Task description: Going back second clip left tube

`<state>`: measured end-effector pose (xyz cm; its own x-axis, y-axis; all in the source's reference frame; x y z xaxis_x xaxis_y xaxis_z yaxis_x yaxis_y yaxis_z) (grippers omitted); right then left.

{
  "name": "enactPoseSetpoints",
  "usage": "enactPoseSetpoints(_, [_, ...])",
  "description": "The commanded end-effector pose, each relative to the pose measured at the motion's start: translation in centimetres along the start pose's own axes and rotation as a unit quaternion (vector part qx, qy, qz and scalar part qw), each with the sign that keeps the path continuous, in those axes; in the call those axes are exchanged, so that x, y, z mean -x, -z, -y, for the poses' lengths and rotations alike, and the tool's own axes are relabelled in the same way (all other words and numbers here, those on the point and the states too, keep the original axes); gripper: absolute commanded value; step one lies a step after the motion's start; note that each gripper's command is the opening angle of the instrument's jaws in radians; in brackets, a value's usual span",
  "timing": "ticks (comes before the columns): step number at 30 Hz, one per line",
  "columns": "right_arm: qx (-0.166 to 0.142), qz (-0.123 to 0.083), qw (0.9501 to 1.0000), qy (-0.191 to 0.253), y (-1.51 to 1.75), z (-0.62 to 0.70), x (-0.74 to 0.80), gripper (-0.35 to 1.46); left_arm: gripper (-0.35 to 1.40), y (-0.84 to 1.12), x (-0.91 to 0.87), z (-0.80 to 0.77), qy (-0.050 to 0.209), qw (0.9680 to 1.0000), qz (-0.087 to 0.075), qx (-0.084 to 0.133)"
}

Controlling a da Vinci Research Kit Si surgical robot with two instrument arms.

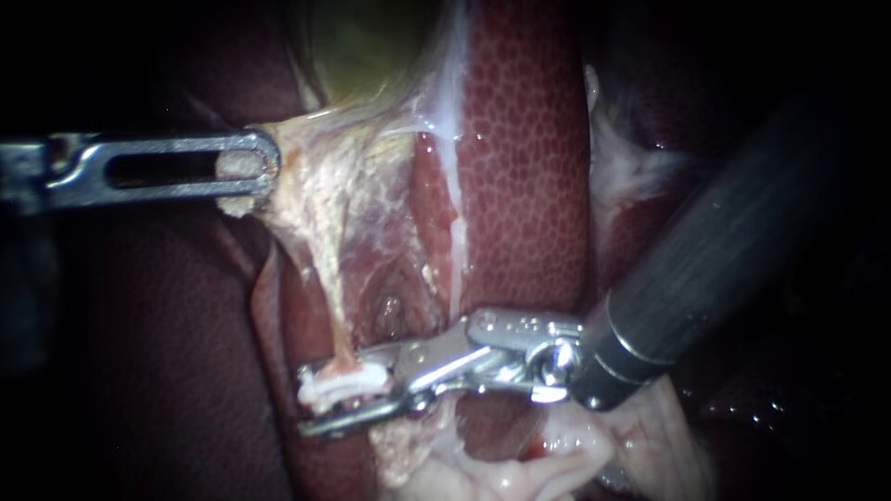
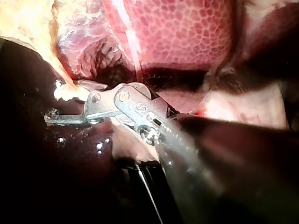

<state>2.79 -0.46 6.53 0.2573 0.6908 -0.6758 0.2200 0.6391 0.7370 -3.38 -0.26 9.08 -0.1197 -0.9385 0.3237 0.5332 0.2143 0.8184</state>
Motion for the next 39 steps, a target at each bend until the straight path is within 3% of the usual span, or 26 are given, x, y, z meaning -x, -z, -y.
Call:
enactPoseSetpoints(1, [0.009, -0.006, 0.9999, 0.005, 0.01, -0.01, -0.01, 0.59, -0.35, 0.0, 0.0, 0.0, 0.0, 1.0, 0.0, 0.0])
enactPoseSetpoints(13, [0.016, -0.01, 0.9996, 0.019, 0.47, -0.03, -0.13, 0.6, -0.35, 0.02, 0.0, 0.0, 0.0, 1.0, 0.0, 0.0])
enactPoseSetpoints(20, [0.022, -0.012, 0.9992, 0.032, 1.09, 0.15, -0.23, 0.6, -0.35, 0.05, 0.01, -0.01, 0.0, 1.0, -0.002, -0.002])
enactPoseSetpoints(27, [0.047, -0.016, 0.9975, 0.05, 1.83, 0.35, -0.61, 0.6, -0.35, 0.04, 0.01, -0.01, 0.0, 1.0, -0.002, -0.002])
enactPoseSetpoints(33, [0.052, -0.02, 0.9965, 0.063, 2.15, 0.56, -0.87, 0.6, -0.35, 0.03, 0.01, -0.02, 0.0, 1.0, -0.001, -0.001])
enactPoseSetpoints(39, [0.051, -0.016, 0.9962, 0.07, 2.22, 0.72, -0.99, 0.6, -0.35, 0.01, 0.01, -0.04, 0.0, 1.0, 0.0, -0.001])
